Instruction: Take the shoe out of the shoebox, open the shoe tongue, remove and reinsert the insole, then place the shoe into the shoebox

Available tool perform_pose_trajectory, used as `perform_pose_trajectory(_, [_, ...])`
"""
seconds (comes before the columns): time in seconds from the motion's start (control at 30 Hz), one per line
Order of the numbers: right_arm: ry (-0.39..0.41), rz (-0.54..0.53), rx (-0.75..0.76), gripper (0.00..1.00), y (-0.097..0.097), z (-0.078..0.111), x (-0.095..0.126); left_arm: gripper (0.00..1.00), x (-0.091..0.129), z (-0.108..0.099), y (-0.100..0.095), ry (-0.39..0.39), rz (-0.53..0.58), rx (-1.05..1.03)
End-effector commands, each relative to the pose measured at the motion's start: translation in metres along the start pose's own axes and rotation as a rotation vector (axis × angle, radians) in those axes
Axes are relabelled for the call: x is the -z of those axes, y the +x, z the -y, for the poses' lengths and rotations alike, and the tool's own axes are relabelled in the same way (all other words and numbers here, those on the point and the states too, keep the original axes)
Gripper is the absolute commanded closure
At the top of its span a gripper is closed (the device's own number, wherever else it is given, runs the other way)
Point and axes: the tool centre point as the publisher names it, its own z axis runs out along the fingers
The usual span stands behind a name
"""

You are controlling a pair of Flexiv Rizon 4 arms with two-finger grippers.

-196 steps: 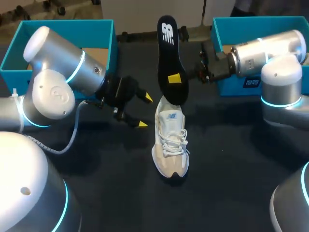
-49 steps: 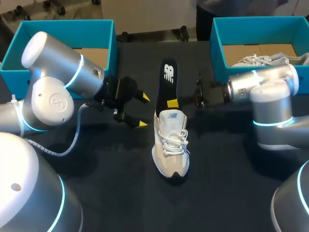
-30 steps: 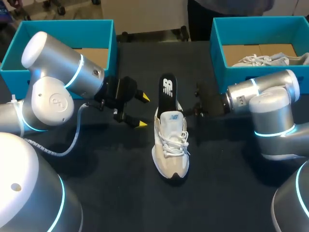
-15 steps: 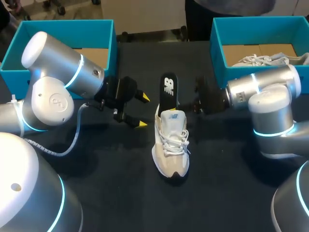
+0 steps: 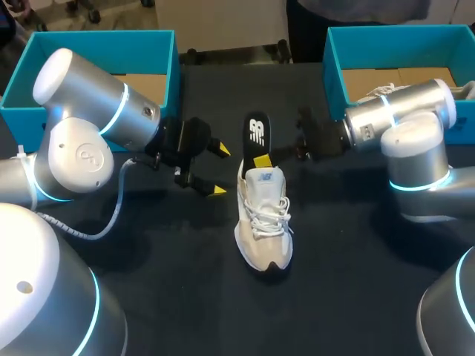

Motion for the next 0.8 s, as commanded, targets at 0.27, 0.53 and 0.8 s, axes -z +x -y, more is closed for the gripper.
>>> perform_pose_trajectory(0.27, [0.018, -0.034, -0.054, 1.0, 0.008, 0.02, -0.003, 0.0, 0.0, 0.0, 0.0, -0.003, 0.0, 0.001])
perform_pose_trajectory(0.53, [0.048, -0.061, -0.128, 1.0, 0.024, 0.036, -0.011, 0.0, 0.0, 0.0, 0.0, -0.003, 0.0, 0.001])
perform_pose_trajectory(0.8, [0.051, -0.046, -0.125, 0.86, 0.025, 0.031, -0.012, 0.0, 0.0, 0.0, 0.0, -0.003, 0.0, 0.001])
